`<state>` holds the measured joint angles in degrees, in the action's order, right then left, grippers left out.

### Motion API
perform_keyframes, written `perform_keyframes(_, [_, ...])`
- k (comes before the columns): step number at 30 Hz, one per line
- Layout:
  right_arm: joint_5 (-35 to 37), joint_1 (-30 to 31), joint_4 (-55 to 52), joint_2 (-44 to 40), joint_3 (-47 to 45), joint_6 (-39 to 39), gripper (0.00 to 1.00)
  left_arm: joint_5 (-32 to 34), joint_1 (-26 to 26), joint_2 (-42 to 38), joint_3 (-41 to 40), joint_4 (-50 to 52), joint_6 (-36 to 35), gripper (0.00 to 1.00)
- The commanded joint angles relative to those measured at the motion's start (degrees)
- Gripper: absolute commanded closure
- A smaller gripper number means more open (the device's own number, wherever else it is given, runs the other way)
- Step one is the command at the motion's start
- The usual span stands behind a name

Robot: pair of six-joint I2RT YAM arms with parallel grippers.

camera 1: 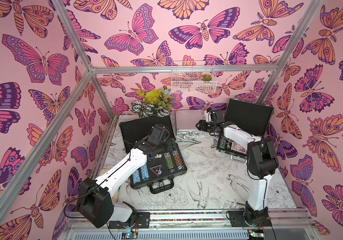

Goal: Close the poker set cases
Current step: Move the poker set case to the center of the board.

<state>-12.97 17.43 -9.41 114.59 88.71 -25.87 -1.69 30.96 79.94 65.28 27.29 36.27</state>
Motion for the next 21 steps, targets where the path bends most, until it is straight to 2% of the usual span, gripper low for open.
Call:
perform_keyframes(1, [-0.70,-2.96,-0.39,0.49,0.17,-1.50,0.43,0.46,-0.46,-0.08,-0.24,1.32,-0.61,0.25])
perform_keyframes(9, [-6.46,-5.63,-4.05,8.50,8.34,-0.04,0.43,0.29,-0.53,0.16,-0.15,1.35,-0.62,0.25])
perform_keyframes(21, [-8.30,-5.60,-3.56,16.88,14.21,-1.71,0.45,0.51,-0.90,-0.93,0.55,1.96,-1.30,0.25])
